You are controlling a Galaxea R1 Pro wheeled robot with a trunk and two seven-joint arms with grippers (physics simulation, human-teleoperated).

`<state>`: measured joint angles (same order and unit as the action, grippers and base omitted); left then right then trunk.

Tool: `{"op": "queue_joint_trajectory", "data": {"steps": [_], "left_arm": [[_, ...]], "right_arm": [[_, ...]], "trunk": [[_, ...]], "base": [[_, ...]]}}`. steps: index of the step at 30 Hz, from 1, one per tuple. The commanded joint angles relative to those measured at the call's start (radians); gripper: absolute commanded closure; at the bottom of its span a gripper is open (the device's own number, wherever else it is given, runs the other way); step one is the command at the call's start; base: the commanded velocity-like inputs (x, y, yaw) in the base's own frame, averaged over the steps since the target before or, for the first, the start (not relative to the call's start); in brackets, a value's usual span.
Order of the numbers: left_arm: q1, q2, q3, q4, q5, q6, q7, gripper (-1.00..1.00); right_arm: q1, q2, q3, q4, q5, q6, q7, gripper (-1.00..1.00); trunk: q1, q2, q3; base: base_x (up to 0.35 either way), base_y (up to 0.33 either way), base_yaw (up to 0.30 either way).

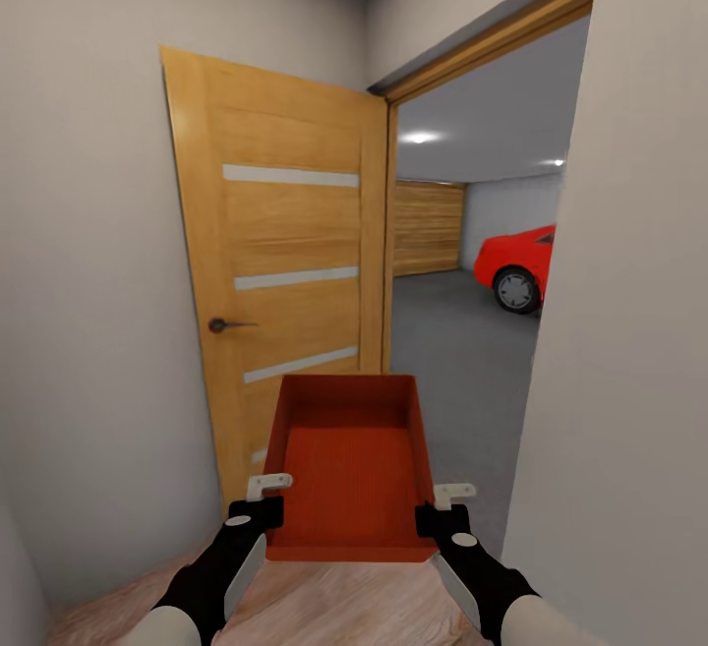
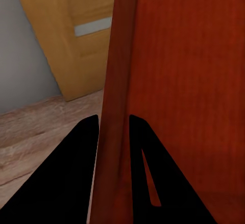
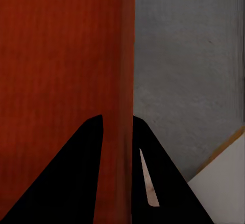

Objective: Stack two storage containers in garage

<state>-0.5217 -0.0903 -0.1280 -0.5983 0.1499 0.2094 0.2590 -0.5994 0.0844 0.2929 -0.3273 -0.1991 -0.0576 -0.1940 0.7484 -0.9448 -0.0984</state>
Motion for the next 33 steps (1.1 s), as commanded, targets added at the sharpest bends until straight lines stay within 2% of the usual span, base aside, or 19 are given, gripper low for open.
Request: {"op": "queue_joint_trajectory", "data": {"steps": [1,14,26,33], "left_arm": [[0.0,0.069,0.065,-0.002,-0.001,0.008,0.036,1.0],[0.0,0.069,0.065,-0.004,-0.001,0.008,0.037,1.0],[0.0,0.067,0.065,-0.012,-0.001,0.008,0.037,1.0],[0.0,0.069,0.066,-0.006,-0.001,0.008,0.037,1.0]], "right_arm": [[-0.002,0.0,-0.008,-0.011,-0.003,-0.002,-0.002,1.0],[-0.002,0.0,-0.008,-0.01,-0.002,-0.002,-0.002,1.0],[-0.002,0.0,-0.008,-0.011,-0.002,-0.002,-0.002,1.0],[-0.002,0.0,-0.008,-0.011,-0.002,-0.002,-0.002,1.0]], "trunk": [[0.001,-0.001,-0.002],[0.001,-0.001,-0.002],[0.001,-0.001,-0.002],[0.001,-0.001,-0.002]], "base": [[0.241,0.235,-0.245],[0.228,0.216,-0.245],[0.024,0.019,-0.245],[0.209,0.144,-0.245]]}}
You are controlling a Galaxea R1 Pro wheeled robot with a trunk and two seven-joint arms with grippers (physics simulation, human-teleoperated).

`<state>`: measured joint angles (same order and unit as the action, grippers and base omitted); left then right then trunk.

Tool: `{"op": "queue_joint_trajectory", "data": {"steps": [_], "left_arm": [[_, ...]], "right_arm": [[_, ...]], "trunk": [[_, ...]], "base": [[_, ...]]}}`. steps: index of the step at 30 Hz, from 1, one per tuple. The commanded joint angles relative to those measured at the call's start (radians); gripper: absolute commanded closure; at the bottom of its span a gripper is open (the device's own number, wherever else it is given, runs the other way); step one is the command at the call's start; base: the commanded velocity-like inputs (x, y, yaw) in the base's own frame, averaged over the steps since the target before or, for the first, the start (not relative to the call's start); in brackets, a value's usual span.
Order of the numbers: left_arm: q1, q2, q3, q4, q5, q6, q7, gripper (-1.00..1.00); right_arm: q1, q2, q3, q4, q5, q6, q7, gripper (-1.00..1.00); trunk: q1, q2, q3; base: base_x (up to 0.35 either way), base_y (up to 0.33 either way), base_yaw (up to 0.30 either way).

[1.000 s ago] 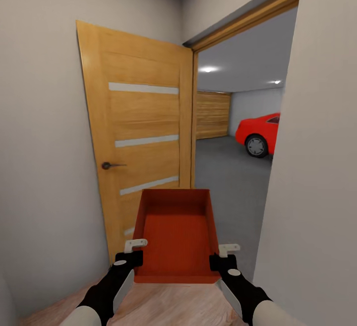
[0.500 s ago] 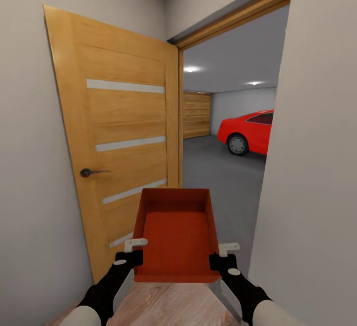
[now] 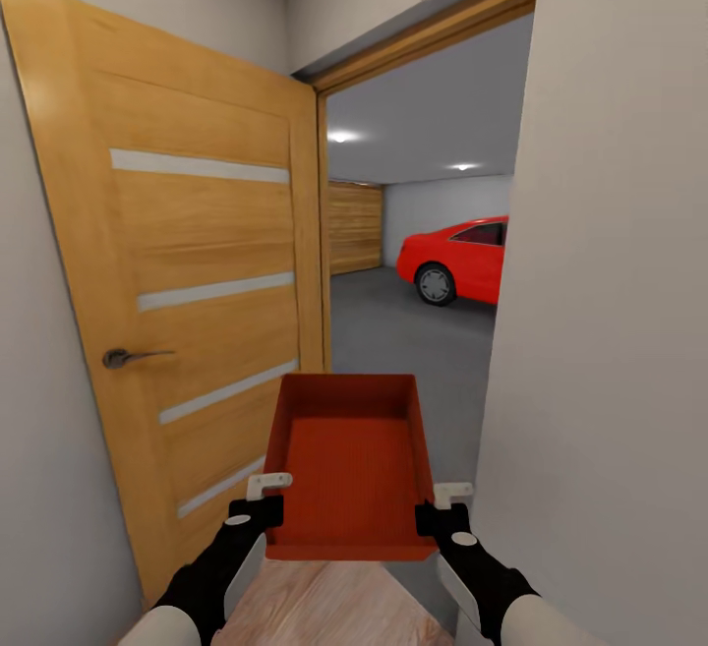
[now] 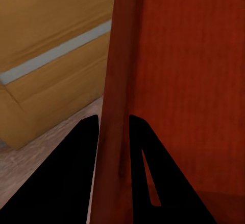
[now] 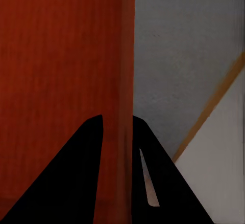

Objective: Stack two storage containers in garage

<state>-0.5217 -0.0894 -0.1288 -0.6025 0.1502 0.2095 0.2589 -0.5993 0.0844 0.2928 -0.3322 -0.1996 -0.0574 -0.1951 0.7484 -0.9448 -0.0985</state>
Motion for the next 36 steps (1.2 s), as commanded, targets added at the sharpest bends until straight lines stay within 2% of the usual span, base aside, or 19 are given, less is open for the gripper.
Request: {"op": "queue_joint_trajectory", "data": {"steps": [1,30,36], "left_arm": [[0.0,0.068,0.066,-0.001,-0.001,0.008,0.037,1.0],[0.0,0.068,0.066,0.001,-0.001,0.008,0.037,1.0],[0.0,0.068,0.066,0.001,-0.001,0.008,0.037,1.0]], "right_arm": [[-0.002,0.0,-0.007,-0.006,-0.001,-0.002,-0.001,1.0],[-0.002,-0.001,-0.007,-0.006,-0.001,-0.002,-0.001,1.0],[-0.002,-0.002,-0.007,-0.006,-0.001,-0.002,-0.001,1.0]], "trunk": [[0.001,-0.001,-0.002],[0.001,-0.001,-0.002],[0.001,-0.001,-0.002]], "base": [[0.258,0.206,-0.245],[0.262,0.224,-0.245],[0.263,0.225,-0.105]]}}
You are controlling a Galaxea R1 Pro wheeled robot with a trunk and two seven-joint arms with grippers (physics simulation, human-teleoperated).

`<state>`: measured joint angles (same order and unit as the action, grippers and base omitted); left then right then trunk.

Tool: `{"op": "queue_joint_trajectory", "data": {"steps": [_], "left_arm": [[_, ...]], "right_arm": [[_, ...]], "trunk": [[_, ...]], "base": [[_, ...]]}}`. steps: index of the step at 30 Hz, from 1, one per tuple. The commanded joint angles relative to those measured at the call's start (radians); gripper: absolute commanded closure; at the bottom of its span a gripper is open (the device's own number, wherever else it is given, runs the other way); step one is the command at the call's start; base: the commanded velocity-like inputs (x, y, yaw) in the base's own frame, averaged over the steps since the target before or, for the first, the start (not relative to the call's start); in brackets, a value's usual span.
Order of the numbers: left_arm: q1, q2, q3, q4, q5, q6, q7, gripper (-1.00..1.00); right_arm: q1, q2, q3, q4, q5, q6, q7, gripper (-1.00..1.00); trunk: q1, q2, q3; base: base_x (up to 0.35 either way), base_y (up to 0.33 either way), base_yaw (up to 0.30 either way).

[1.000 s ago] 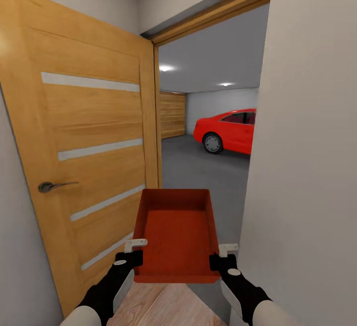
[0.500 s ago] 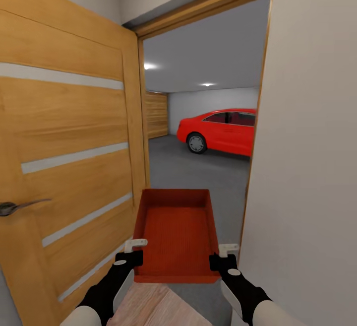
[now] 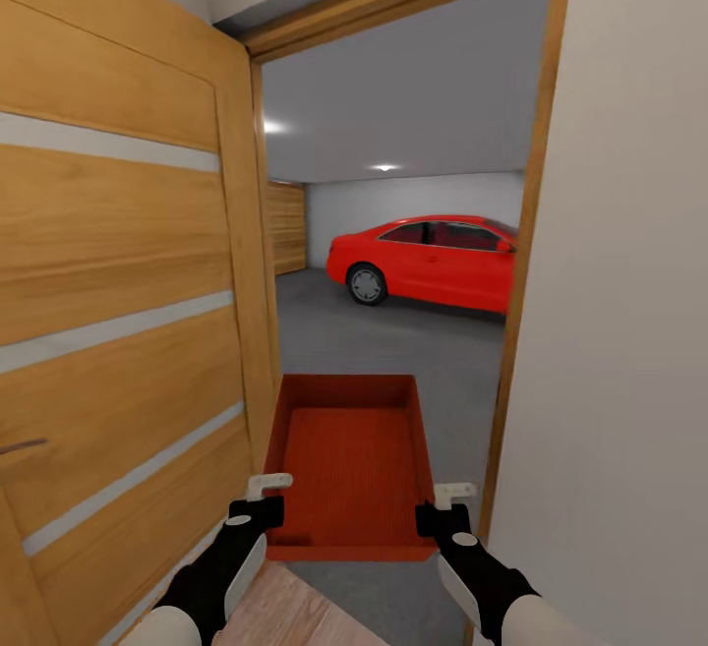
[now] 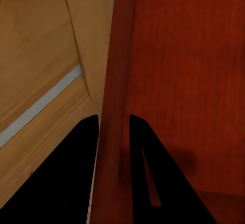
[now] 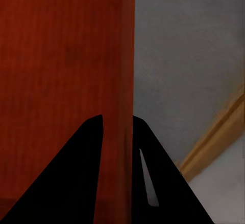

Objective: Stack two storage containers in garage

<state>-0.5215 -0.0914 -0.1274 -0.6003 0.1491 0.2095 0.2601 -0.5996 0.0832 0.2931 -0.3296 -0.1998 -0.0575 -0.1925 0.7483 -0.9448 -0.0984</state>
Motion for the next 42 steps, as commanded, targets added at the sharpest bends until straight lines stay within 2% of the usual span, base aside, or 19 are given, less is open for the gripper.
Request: {"op": "queue_joint_trajectory", "data": {"steps": [1,9,42], "left_arm": [[0.0,0.07,0.064,-0.001,0.0,0.008,0.036,1.0],[0.0,0.069,0.064,-0.001,0.0,0.008,0.036,1.0],[0.0,0.068,0.064,0.0,0.0,0.008,0.035,1.0]], "right_arm": [[-0.002,0.0,-0.008,-0.008,-0.001,-0.002,-0.004,1.0],[-0.002,0.0,-0.008,-0.008,-0.001,-0.002,-0.003,1.0],[-0.002,0.0,-0.008,-0.008,-0.003,-0.002,-0.004,1.0]], "trunk": [[0.001,-0.001,-0.002],[0.001,-0.001,-0.002],[0.001,-0.001,-0.002]], "base": [[0.263,0.225,-0.017],[0.263,0.225,-0.033],[0.263,0.225,-0.286]]}}
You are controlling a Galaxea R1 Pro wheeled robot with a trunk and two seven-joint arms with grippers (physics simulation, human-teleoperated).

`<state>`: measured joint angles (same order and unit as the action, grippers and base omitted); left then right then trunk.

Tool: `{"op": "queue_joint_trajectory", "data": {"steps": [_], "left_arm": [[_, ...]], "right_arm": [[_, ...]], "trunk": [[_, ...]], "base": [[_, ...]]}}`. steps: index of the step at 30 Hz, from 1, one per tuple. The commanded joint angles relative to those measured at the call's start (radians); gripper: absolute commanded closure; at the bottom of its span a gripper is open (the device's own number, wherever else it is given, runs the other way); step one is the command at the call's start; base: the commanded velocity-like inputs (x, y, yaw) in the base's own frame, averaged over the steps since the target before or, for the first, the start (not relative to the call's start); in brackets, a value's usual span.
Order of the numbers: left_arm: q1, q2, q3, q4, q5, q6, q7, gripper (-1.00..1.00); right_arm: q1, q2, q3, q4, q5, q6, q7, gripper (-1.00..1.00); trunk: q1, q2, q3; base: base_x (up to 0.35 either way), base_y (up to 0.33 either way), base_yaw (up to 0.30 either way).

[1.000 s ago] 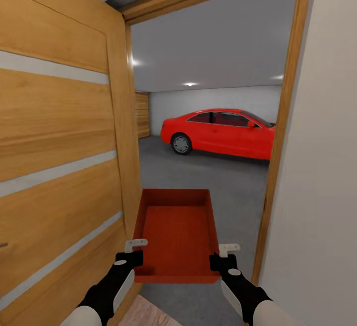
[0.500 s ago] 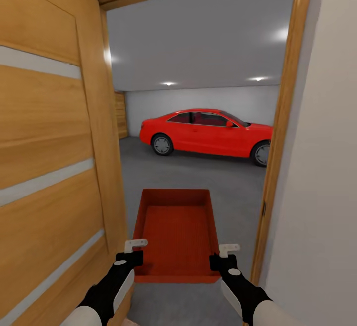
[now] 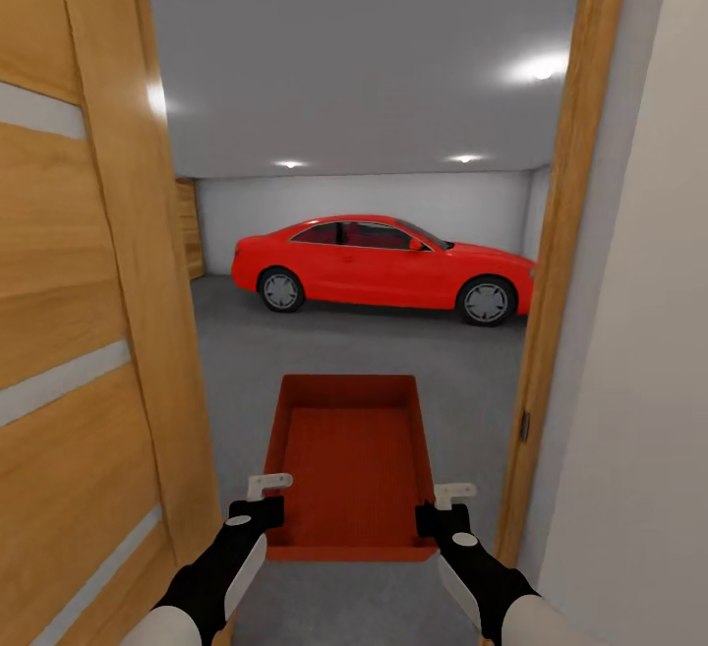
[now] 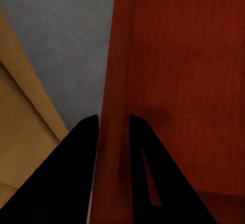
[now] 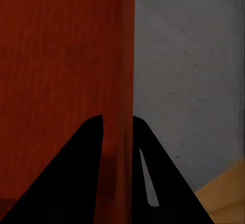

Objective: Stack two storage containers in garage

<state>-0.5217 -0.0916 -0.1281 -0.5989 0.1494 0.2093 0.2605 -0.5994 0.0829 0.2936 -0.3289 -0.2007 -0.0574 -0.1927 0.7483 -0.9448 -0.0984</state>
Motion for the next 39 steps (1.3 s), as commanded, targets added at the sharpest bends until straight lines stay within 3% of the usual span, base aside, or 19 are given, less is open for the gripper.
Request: {"op": "queue_joint_trajectory", "data": {"steps": [1,25,36,37,39], "left_arm": [[0.0,0.069,0.065,-0.002,-0.001,0.009,0.035,1.0],[0.0,0.068,0.065,-0.002,-0.001,0.009,0.036,1.0],[0.0,0.069,0.065,-0.008,-0.001,0.009,0.037,1.0],[0.0,0.009,-0.007,-0.011,0.01,0.007,0.019,1.0],[0.0,0.011,-0.011,-0.009,0.019,0.004,0.019,1.0]], "right_arm": [[-0.002,0.0,-0.008,-0.009,-0.002,-0.002,-0.003,1.0],[-0.002,0.0,-0.008,-0.009,-0.002,-0.002,-0.003,1.0],[-0.002,0.0,-0.008,-0.009,-0.002,-0.001,-0.001,1.0],[-0.002,-0.002,-0.001,-0.009,-0.001,-0.002,-0.002,1.0],[-0.002,-0.001,0.002,-0.008,-0.001,-0.003,-0.004,1.0]], "trunk": [[0.001,-0.001,-0.002],[0.001,-0.001,-0.002],[0.001,-0.001,-0.002],[0.001,-0.001,-0.002],[0.001,-0.001,-0.002]], "base": [[0.263,0.225,-0.287],[0.263,0.225,-0.284],[0.138,0.112,-0.033],[0.0,0.0,0.0],[0.0,0.0,0.0]]}}
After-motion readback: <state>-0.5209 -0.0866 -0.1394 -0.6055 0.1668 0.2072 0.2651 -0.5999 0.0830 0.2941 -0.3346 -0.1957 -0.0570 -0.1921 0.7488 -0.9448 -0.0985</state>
